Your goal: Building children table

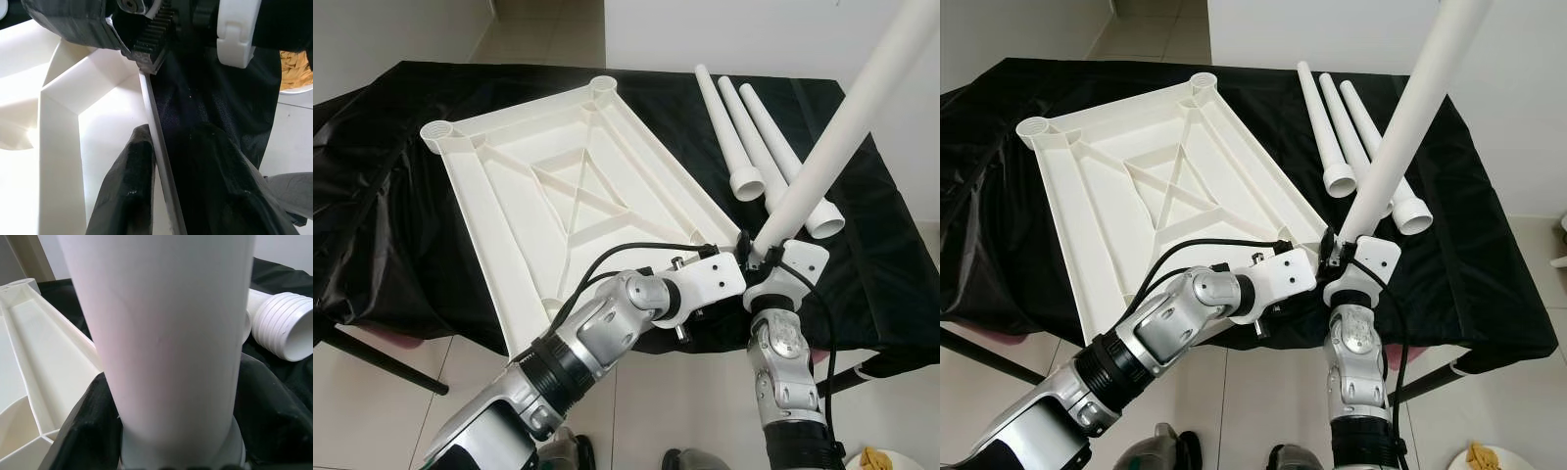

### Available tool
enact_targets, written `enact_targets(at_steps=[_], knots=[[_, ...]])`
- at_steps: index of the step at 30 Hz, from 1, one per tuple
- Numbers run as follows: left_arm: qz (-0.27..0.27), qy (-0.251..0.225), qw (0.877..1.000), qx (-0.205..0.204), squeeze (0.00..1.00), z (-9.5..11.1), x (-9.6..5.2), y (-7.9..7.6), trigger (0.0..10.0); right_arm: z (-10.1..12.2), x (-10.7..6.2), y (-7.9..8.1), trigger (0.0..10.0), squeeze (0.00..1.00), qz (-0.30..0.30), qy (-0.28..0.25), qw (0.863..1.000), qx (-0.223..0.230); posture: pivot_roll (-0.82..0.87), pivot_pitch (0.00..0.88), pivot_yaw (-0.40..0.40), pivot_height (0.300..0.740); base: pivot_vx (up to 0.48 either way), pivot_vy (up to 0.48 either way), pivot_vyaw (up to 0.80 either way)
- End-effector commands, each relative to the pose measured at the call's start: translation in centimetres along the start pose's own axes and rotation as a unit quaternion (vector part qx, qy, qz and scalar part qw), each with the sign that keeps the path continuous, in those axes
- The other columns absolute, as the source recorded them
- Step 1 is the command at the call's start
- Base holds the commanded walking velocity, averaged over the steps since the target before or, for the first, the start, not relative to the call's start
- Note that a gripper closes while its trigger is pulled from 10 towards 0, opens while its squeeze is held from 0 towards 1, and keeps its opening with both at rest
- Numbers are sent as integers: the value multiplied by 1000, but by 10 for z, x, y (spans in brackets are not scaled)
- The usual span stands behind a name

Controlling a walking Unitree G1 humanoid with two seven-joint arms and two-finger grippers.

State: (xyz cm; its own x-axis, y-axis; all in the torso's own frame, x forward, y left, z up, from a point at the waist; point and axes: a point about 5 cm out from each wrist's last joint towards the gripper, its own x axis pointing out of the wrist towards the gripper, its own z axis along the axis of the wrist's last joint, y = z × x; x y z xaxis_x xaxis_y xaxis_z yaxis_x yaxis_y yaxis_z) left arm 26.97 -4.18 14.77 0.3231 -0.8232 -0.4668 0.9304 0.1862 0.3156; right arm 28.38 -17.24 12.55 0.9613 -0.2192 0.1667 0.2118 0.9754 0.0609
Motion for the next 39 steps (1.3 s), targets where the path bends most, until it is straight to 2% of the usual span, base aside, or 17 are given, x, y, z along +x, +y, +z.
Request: enact_targets(at_steps=[1,5,6,7,13,15,16,17,18,19,22,26,28,29,30,39], knots=[[-49,-1,999,-1,0,0,5,-15,10000,-10,-7,10,10000,0,13,27,1000,1,-79,74,35,740,0,0,0],[-51,-2,999,1,0,0,6,-15,10000,-10,-8,3,10000,0,11,42,999,-7,-83,75,34,740,0,0,0],[-51,-2,999,1,0,1,6,-14,10000,-10,-8,2,10000,165,12,44,999,-6,-83,77,32,740,0,0,0],[-50,-3,999,1,0,1,6,-14,10000,-10,-9,2,10000,1000,14,45,999,-3,-83,77,32,740,0,0,0],[-49,-3,999,0,0,1,6,-14,10000,-7,-11,7,10000,1000,42,35,998,6,-82,79,31,740,0,0,0],[-48,-2,999,-1,0,1,6,-14,10000,-4,-11,10,10000,1000,84,31,996,10,-81,81,32,740,0,0,0],[-48,-2,999,-1,0,0,5,-13,10000,-2,-11,10,10000,631,121,28,992,2,-82,82,33,740,0,0,0],[-48,-2,999,-1,0,0,5,-13,10000,-2,-11,10,10000,631,121,28,992,2,-82,82,33,740,0,0,0],[-47,-1,999,-1,0,0,5,-13,10000,0,-10,9,10000,0,161,25,987,3,-83,83,34,740,0,0,0],[-47,-1,999,-1,0,0,5,-13,10000,0,-10,9,10000,0,161,25,987,3,-83,83,34,740,0,0,0],[-47,-1,999,-1,0,0,5,-12,10000,3,-10,4,10000,0,210,21,977,-7,-83,84,37,740,0,0,0],[-44,-1,999,-1,0,0,5,-10,10000,8,-2,-25,10000,0,277,22,960,-33,-83,90,39,740,0,0,0],[-43,-1,999,-1,0,1,4,-9,10000,8,1,-38,10000,0,294,25,954,-41,-84,91,40,740,0,0,0],[-43,-1,999,-1,0,1,4,-9,10000,8,1,-38,10000,0,294,25,954,-41,-84,91,40,740,0,0,0],[-42,-1,999,-1,0,1,4,-8,10000,7,4,-47,10000,0,301,29,952,-44,-84,91,40,740,0,0,0],[-41,-2,999,-1,0,1,4,-7,10000,-2,7,-58,10000,0,331,51,941,-45,-83,89,46,740,0,0,0]])
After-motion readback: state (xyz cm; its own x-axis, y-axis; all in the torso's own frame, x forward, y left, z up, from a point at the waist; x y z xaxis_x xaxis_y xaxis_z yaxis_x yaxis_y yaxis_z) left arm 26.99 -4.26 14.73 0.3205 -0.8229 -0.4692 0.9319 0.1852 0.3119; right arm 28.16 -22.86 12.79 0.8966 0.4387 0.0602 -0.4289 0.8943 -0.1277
